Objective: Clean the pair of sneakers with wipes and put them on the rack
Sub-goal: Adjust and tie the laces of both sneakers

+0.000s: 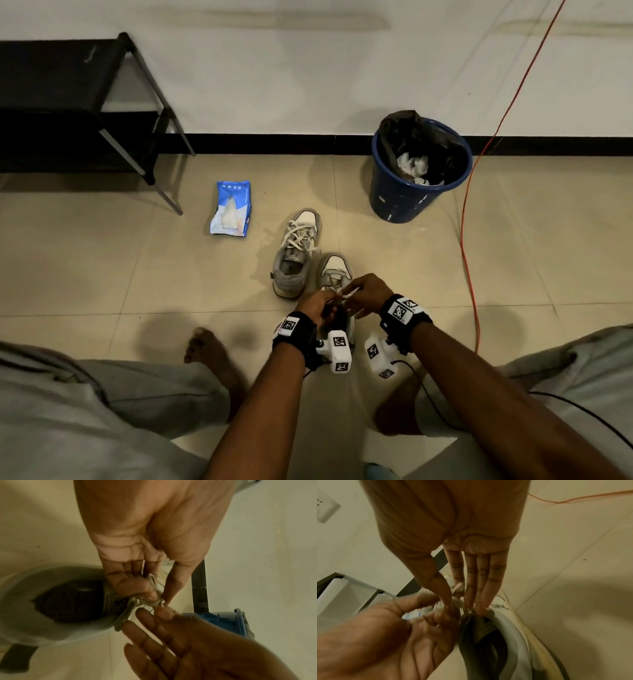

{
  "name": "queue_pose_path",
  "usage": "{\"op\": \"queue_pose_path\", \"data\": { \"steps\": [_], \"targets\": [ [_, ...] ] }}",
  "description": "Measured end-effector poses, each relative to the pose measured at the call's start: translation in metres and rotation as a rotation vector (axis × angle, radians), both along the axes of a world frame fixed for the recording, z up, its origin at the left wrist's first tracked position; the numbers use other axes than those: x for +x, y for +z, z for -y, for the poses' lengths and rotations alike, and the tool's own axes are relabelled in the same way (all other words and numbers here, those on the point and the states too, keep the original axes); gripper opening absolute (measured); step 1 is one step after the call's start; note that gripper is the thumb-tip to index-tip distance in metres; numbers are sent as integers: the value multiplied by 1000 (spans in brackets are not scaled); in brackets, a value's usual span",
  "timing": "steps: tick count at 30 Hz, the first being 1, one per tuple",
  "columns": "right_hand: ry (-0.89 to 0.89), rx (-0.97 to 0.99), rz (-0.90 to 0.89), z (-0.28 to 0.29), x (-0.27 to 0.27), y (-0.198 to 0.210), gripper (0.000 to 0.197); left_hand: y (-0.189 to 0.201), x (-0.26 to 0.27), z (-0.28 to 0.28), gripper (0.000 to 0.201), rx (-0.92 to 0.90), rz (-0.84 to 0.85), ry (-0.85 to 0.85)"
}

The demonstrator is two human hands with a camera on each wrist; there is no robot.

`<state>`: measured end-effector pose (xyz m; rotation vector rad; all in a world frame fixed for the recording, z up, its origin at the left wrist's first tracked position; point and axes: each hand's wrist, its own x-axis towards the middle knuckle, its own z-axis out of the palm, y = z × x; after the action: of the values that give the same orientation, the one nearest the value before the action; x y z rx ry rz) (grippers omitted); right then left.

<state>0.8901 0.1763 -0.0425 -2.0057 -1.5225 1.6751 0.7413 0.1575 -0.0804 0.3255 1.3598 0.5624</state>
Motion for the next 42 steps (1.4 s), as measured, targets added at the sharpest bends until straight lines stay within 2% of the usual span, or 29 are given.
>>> {"op": "queue_pose_path", "data": {
  "steps": [4, 7, 10, 12, 16, 20, 27, 37, 40, 42],
  "targets": [
    [-41, 161, 16, 6, -5, -8, 17, 2, -5, -3, 17, 62, 39, -47],
    [46, 203, 20, 2, -2, -4, 12, 3, -20, -7, 14, 127, 56, -144],
    [29, 217, 20, -2, -1, -3, 14, 0, -30, -12, 7, 183, 24, -142],
    [4, 219, 47, -2, 1, -6, 20, -3, -34, -15, 14, 231, -79, -128],
    [-31, 205, 176, 3, 22, -20, 20, -22, -49, -13, 12, 263, -393, -154],
    [-79, 156, 215, 11, 35, -31, 18, -40, -46, -4, 16, 321, -567, -244],
    [-79, 177, 205, 0, 34, -31, 20, -40, -50, -7, 18, 399, -600, -269],
    [-102, 151, 218, -1, 44, -42, 19, -42, -42, -1, 24, 397, -626, -267],
    [-81, 108, 139, 3, 40, -41, 14, -39, -38, -2, 30, 427, -677, -358],
    [16, 28, 117, 8, 34, -39, 12, -33, -35, -5, 42, 397, -674, -465]
  ]
}}
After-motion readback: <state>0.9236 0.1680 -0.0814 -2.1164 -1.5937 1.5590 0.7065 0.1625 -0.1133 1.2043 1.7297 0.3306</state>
